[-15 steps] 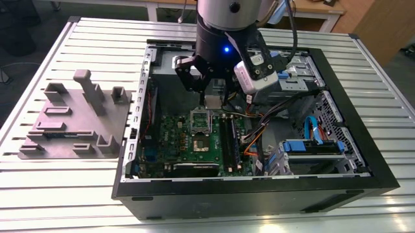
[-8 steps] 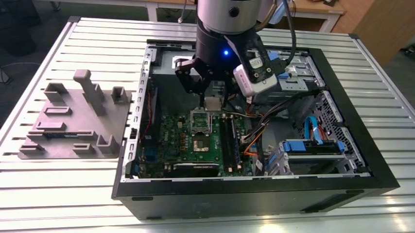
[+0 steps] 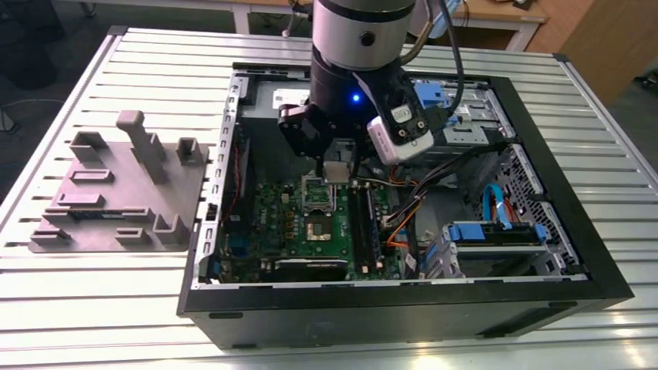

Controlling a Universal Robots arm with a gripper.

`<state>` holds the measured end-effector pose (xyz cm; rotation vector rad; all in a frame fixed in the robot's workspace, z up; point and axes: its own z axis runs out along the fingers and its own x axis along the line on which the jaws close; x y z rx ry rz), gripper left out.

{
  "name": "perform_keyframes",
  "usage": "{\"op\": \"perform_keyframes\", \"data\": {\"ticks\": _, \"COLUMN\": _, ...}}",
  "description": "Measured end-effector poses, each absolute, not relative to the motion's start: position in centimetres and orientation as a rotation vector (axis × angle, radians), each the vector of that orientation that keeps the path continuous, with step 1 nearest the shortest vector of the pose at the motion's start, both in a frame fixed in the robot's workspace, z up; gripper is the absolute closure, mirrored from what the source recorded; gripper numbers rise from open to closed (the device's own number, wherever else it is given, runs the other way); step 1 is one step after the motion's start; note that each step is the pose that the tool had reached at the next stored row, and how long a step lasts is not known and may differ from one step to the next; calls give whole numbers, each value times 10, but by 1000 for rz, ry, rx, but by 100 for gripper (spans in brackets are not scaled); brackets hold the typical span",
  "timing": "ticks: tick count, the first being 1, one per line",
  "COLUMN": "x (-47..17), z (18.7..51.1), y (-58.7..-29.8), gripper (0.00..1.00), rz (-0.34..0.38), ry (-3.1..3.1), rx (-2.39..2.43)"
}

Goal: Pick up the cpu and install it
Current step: 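Place the cpu into insertion slot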

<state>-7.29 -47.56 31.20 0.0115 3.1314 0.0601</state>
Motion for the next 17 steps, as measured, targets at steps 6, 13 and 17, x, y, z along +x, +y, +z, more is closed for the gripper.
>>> {"op": "perform_keyframes", "data": {"ticks": 6, "x": -73, "z": 301, "y": -476, "gripper": 53, "rz": 60, "ry": 3132, "rx": 10}}
{"op": "perform_keyframes", "data": {"ticks": 13, "x": -73, "z": 301, "y": -476, "gripper": 53, "rz": 60, "ry": 3132, "rx": 10}}
{"op": "perform_keyframes", "data": {"ticks": 17, "x": -73, "z": 301, "y": -476, "gripper": 53, "rz": 60, "ry": 3132, "rx": 10}}
